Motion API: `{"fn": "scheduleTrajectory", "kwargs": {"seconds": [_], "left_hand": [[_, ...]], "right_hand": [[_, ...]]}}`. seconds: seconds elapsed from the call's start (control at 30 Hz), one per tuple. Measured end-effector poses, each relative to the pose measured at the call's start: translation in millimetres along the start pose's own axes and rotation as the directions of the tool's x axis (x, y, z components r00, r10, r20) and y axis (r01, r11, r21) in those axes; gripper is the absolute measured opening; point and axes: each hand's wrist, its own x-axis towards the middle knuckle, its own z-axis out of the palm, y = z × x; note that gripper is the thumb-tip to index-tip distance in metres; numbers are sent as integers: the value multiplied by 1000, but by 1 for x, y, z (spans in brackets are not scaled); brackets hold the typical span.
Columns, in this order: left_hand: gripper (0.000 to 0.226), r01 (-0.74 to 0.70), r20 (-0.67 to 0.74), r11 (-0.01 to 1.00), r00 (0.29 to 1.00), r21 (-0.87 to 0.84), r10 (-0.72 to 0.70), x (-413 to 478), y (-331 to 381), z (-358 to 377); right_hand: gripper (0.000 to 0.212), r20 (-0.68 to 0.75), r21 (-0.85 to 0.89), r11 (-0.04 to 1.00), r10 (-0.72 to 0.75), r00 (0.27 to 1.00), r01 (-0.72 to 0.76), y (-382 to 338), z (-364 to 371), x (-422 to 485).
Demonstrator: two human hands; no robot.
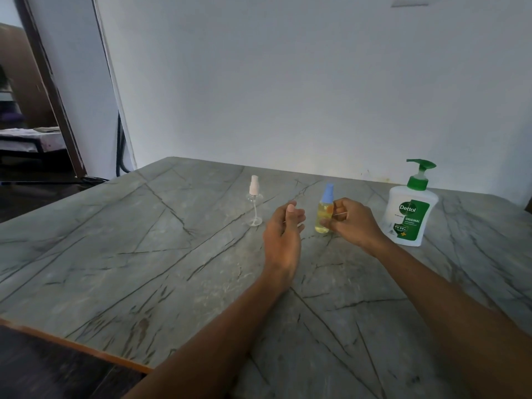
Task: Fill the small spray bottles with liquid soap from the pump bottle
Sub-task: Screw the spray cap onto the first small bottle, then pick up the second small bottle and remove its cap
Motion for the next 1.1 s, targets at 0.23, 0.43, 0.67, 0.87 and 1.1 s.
{"fn": "scheduleTrajectory", "kwargs": {"seconds": [0.23, 0.43, 0.67, 0.87, 1.1], "left_hand": [[34, -4, 0, 1000, 1000, 24, 4, 0, -1, 0], [21, -29, -56, 994, 998, 103, 35, 3, -3, -3], [14, -44, -378, 984, 920, 170, 107, 18, 13, -28], [49, 94, -436, 936, 897, 340, 69, 56, 0, -56], [68, 138, -214, 849, 976, 510, -30, 82, -13, -62]], "right_hand": [[48, 27, -23, 1000, -7, 1000, 8, 3, 2, 1], [68, 12, 72, 997, -4, 1000, 3, 2, -11, -17], [65, 50, 59, 996, -64, 997, 61, -4, -41, -48], [56, 85, 19, 993, -115, 990, 114, -10, -56, -62], [48, 98, -8, 982, -188, 977, 189, -23, -65, -67]]}}
